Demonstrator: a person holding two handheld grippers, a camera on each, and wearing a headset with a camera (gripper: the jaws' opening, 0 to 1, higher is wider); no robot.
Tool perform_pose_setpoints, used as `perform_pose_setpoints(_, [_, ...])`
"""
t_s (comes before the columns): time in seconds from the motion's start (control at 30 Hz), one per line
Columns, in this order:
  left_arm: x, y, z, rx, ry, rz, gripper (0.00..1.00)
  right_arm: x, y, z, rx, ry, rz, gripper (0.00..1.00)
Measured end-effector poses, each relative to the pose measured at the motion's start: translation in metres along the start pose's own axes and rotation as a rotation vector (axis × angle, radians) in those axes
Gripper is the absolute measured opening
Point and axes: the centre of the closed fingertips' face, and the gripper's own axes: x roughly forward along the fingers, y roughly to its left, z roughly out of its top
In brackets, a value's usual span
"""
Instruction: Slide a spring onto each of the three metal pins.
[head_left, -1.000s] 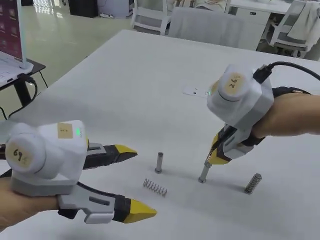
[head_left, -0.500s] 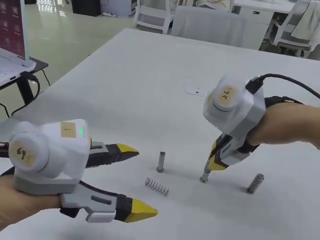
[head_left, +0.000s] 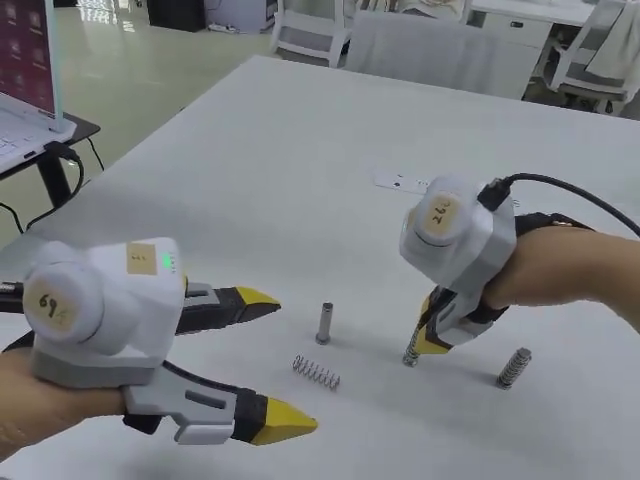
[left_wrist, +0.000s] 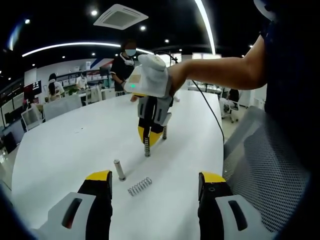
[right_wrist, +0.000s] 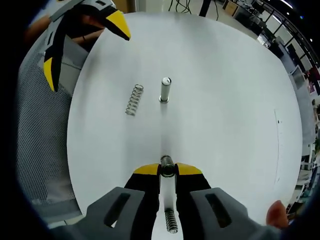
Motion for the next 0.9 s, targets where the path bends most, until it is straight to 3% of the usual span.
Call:
perform_pose_setpoints(0.4, [0.0007,-0.0002,-0.0013,0.000,0.005,-0.002,0.66,0.0081,0.0040,-0.0054,0.015,0.004,0.014,0.11])
perform_pose_setpoints(0.9, [0.0013,-0.0023,-0.0014,0.004,0.011,-0.008,0.66,0.0036,0.0020,-0.0097,0.031,-0.014,-0.006,0.19])
